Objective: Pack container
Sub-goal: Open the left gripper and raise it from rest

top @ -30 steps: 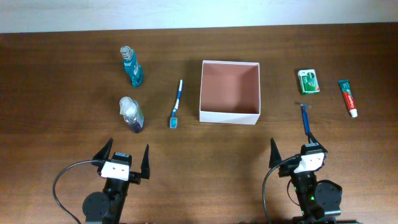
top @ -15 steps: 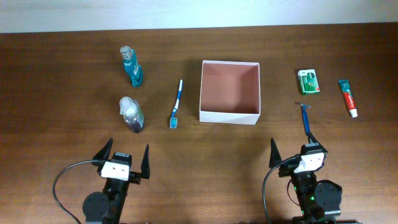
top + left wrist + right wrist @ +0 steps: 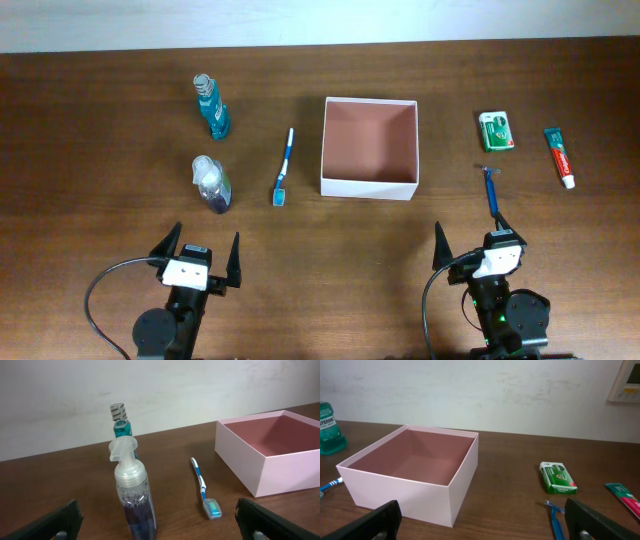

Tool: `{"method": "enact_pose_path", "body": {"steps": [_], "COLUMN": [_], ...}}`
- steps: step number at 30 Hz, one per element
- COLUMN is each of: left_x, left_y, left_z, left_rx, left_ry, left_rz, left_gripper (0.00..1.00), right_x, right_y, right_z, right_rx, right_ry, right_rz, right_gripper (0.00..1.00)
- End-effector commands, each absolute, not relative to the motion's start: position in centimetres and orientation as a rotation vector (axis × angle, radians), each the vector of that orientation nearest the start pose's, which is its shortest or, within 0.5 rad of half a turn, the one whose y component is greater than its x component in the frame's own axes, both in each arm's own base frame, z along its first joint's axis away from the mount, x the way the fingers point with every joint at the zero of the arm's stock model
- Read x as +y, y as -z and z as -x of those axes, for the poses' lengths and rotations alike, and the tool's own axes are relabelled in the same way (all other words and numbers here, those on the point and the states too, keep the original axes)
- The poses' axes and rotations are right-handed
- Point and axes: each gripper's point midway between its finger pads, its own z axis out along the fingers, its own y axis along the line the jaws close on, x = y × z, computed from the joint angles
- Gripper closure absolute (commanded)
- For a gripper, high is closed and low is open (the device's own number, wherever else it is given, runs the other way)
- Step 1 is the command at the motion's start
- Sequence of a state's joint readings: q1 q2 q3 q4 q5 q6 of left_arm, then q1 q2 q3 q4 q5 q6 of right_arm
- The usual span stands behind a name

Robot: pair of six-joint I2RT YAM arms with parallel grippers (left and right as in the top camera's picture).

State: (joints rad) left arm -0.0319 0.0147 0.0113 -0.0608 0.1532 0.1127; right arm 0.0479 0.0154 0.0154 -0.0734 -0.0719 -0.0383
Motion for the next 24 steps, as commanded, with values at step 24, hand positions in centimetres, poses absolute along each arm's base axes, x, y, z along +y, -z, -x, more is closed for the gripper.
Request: {"method": "enact_pose_path", "body": {"steps": [24], "left_x": [-3.43], "left_y": [-16.95], "left_z": [-24.35], "left_rx": [1.578], "left_ry": [0.055], "left_rz": [-0.244], "left_gripper": [0.0], "right_x": [2.7], "right_y": [-15.82], "right_z": [-24.46], "right_rx": [1.633], "right_ry": [-0.073], "right_rz": [0.142], "right_gripper": [0.01]}}
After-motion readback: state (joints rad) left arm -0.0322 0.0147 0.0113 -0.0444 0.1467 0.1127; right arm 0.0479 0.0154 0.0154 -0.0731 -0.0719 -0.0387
